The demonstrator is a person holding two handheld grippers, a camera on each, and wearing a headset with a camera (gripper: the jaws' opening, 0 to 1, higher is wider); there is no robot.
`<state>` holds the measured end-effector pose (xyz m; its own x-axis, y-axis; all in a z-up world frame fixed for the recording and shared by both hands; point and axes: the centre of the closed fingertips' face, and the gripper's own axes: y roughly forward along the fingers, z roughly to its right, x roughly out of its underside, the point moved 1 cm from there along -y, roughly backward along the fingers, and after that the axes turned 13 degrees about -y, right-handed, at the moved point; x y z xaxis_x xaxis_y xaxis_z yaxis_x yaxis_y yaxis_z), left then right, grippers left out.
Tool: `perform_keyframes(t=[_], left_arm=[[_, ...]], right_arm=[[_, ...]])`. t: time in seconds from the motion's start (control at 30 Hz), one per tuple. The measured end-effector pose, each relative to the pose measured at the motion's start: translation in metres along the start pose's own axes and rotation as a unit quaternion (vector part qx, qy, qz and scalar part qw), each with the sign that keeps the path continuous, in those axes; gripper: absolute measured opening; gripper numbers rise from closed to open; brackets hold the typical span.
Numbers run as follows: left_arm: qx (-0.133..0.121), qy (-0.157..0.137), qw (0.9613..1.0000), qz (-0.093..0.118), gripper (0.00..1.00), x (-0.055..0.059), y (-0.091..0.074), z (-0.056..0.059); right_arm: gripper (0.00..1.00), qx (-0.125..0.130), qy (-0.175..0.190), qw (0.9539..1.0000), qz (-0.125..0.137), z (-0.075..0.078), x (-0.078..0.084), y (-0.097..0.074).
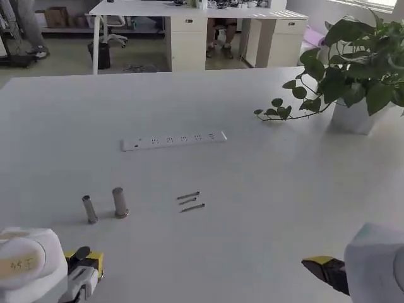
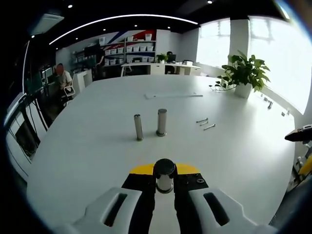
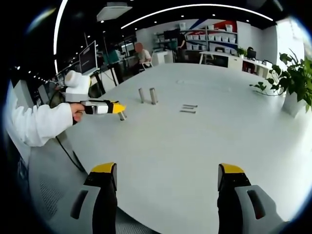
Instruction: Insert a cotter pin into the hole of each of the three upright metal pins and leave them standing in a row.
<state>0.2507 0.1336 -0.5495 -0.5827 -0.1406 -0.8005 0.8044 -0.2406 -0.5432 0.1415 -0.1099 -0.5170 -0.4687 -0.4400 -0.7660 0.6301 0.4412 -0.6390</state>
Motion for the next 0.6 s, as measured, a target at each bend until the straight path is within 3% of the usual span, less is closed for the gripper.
perform_keyframes(t=[0.4, 0.6], left_arm=[[-0.019, -0.014, 0.9997, -0.006, 0.11, 0.009, 0.001, -0.003], [-0.022, -0.004, 0.9997, -0.008, 0.11, 0.013, 0.004, -0.001]], right_arm=[[0.83, -0.007, -0.001, 1.0000, -0.003, -0.002, 0.001, 0.002], [0.83, -0.009, -0.001, 1.0000, -0.003, -0.001, 0.001, 0.002]])
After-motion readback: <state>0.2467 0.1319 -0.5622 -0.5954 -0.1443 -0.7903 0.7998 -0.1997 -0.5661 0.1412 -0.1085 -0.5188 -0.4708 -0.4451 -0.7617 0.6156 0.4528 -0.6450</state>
